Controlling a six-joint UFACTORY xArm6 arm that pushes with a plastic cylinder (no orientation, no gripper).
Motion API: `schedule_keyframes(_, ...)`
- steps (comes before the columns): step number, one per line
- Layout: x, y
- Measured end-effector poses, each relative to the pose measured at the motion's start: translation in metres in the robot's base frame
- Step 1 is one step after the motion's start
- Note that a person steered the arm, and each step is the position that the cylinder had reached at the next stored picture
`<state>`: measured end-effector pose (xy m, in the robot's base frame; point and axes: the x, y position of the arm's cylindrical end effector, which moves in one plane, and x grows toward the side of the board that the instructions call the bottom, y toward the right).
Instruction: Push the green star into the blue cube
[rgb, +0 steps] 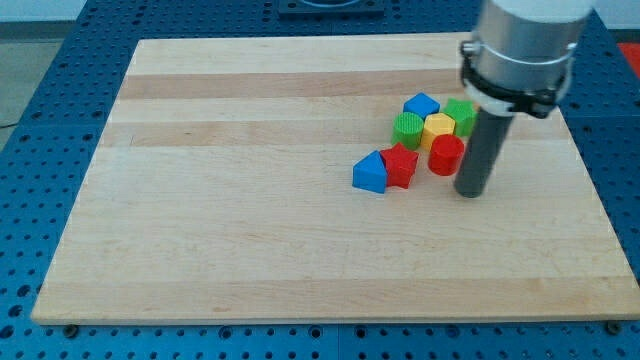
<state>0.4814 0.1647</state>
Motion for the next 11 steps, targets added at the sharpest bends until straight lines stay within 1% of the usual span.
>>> schedule_keyframes(2, -0.051, 0.061)
schedule_keyframes(5, -0.124, 0.035)
schedule_keyframes(7, -0.137, 0.019)
schedule_keyframes(8, -0.134, 0.020)
schedule_keyframes(9, -0.110, 0.052)
schedule_keyframes(10, -0.084, 0.064)
schedule_keyframes(11, -0.078, 0.037)
